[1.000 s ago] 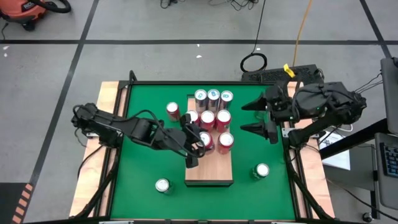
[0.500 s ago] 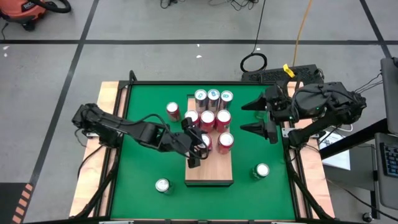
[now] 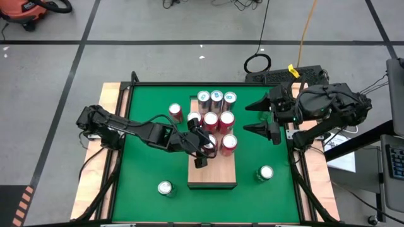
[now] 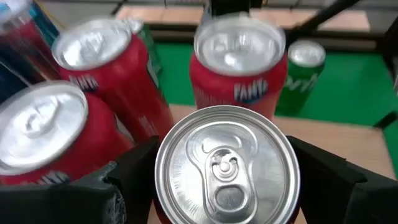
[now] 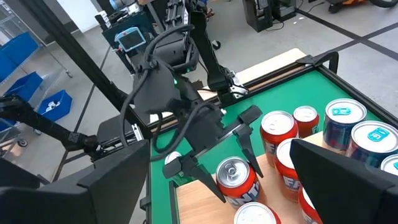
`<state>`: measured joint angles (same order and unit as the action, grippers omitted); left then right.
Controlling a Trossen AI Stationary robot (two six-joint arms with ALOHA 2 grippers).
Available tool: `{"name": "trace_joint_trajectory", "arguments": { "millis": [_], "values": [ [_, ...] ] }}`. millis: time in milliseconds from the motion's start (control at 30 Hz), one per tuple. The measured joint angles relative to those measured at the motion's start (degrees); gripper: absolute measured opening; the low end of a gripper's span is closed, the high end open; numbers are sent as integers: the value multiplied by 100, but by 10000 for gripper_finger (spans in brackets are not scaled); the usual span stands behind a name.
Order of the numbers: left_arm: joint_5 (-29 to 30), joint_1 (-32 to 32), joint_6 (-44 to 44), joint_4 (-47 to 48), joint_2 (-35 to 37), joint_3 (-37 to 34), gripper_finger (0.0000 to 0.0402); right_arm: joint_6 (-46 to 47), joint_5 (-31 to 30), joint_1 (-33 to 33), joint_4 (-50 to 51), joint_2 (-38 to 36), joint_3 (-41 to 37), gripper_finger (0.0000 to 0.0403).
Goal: Place canned beverage on shelf
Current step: Put the orange soda can on the shelf aligned with the other orange soda can
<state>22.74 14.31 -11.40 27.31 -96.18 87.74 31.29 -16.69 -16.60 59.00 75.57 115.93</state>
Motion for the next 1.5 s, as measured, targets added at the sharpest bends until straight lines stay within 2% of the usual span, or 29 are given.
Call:
{"name": "trace_joint_trajectory", "arguments": {
  "millis": [567,900,1133,1500],
  "values": [
    [15,-4,-20,-101,-177,9,299,-42,-129,1,0,0,1,377],
    [21,-4,11,-265,-202,0,367,-46,-128,0,-65,0,1,377],
    [177,-4,142,-246,-201,215,373,-81,-129,2,-46,0,1,377],
    [601,-20,-15,642,-158,829,373,-70,-127,0,-43,0,1,377]
  ]
}}
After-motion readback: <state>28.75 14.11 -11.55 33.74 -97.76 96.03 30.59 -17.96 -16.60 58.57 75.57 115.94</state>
